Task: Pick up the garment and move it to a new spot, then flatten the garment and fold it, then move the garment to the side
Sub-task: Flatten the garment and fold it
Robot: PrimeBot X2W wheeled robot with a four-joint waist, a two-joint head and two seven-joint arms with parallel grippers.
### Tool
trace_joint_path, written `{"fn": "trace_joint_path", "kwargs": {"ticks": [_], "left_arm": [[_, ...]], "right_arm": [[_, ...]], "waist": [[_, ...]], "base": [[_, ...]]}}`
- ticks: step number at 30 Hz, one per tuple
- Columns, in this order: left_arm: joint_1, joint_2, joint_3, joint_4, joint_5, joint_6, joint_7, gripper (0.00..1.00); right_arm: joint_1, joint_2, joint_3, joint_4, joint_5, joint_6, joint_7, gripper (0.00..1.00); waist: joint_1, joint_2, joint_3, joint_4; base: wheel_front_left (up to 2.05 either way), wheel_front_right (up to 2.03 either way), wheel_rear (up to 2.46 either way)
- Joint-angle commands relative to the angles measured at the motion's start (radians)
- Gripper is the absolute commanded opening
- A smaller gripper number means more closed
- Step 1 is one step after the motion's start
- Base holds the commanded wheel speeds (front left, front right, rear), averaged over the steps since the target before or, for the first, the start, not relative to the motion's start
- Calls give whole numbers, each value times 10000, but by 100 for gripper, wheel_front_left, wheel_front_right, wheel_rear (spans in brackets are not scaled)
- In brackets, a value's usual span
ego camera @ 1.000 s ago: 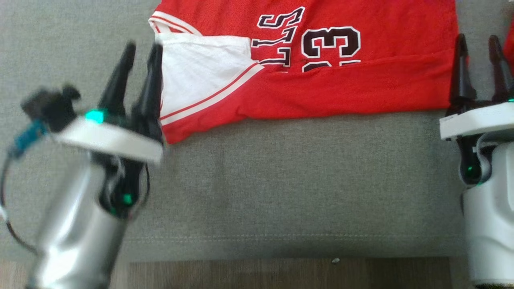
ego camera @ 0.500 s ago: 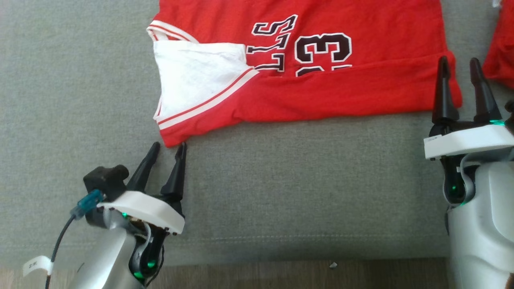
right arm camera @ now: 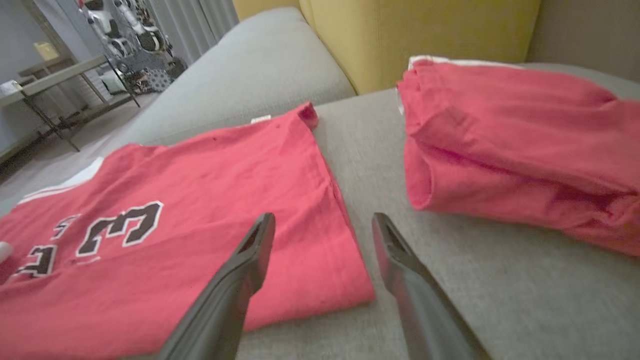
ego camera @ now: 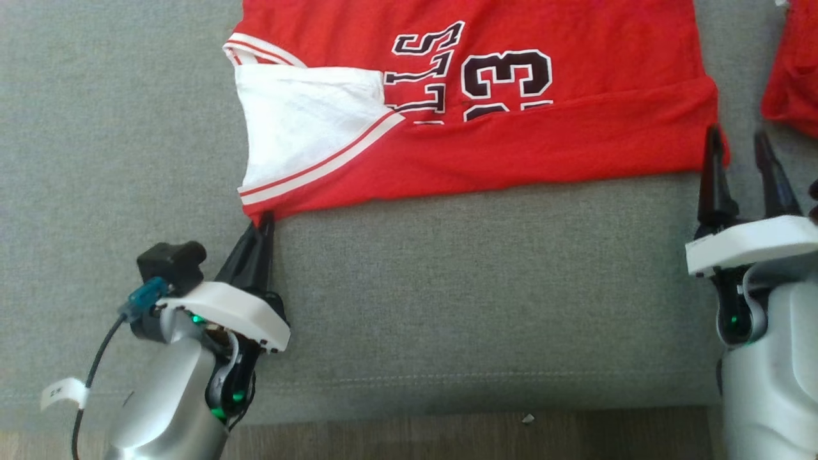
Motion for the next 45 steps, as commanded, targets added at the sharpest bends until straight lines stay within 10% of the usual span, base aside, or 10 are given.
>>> {"fn": "trace_joint_path", "kwargs": {"ticks": [1,11,12,14,45], "left_arm": [[-107,155,189,4,132,-29,-37,0],[-252,195,343,205,274,-311,-110,0],[-288,202,333,211,315,-338,-112,0],[-348,229,290,228,426,-388,-116,0],[2959,1777,-191,-3064,161,-208,1940,0]], "right_arm": [[57,109,111,-254,-174,44,168,100],[-230,353,-514,534,-656,44,1752,100],[-268,367,-514,589,-639,44,1891,79],[-298,361,-398,615,-624,44,2066,0],[3805,-1006,-173,-2893,1353,44,4607,0]], "waist": [[0,-1,6,40],[0,-1,63,295],[0,-1,70,320],[0,-1,74,361],[0,-1,-1117,414]], "base": [[0,0,0],[0,0,0],[0,0,0],[0,0,0],[0,0,0]]}}
